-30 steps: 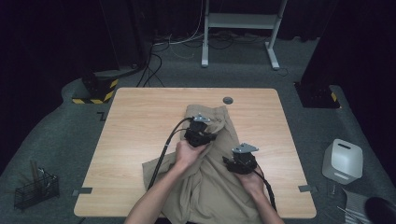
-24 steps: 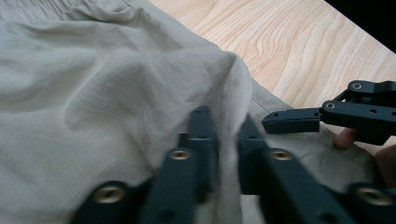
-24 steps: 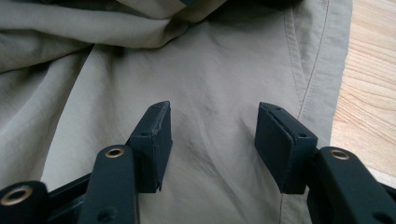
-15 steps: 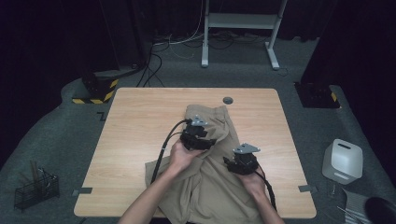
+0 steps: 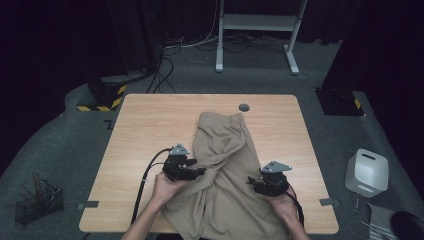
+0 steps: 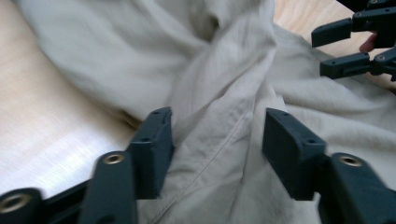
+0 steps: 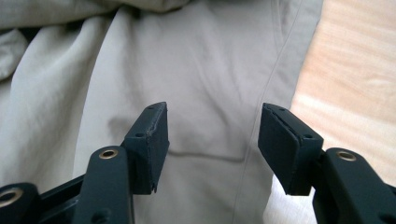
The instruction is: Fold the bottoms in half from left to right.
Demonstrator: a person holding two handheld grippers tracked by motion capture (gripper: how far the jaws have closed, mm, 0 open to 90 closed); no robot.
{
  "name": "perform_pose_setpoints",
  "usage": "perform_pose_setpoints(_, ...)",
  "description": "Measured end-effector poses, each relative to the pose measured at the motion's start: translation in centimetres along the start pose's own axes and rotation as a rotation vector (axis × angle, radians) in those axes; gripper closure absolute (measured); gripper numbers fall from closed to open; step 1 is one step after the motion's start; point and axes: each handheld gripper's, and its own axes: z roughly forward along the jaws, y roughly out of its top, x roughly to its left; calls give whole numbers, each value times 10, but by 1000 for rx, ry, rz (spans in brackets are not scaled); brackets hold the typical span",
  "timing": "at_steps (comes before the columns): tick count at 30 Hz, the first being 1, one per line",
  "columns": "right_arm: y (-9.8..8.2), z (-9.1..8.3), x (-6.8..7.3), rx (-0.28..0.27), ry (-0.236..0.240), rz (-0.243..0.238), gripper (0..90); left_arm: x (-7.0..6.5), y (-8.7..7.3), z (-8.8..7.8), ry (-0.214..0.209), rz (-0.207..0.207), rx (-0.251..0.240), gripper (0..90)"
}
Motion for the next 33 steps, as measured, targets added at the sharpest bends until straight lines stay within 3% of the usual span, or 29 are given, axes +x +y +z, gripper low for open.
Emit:
perform_pose_setpoints(2,-4,1,0,9,6,6,427,-2,-6,8,-16,-11,22,492)
perform_pose_setpoints(5,-8,5,3,24,-1,-4,425,-5,-8,18,23,-8,39,559)
perform_pose_setpoints(9,-7,10,5,-1,-19,-2,424,-1,-10,27,79,-25,46,642)
perform_pose_setpoints(13,-3,17,5,-15,-22,0,425,4,-8,32,147,-10,44,704)
perform_pose_setpoints(14,-1,19,5,-14,-23,4,425,8,-5,33,186,8,54,716)
perform_pose_setpoints(16,4,25,6,-14,-23,7,425,11,-2,34,203,9,57,732)
perform_pose_setpoints(21,20,41,9,-13,-36,17,425,38,14,37,272,-22,80,750)
perform_pose_setpoints(24,36,59,13,-15,-45,23,425,58,18,34,273,-93,60,769)
perform_pose_setpoints(27,42,64,15,-16,-48,27,426,66,20,23,285,-123,37,800)
perform_pose_setpoints(30,44,67,16,-13,-49,30,426,60,25,6,267,-130,-29,839)
perform_pose_setpoints(31,44,67,16,-13,-48,30,426,49,31,-4,243,-105,-75,843)
perform_pose_setpoints(33,44,67,16,-13,-48,30,426,42,34,-8,230,-90,-95,848)
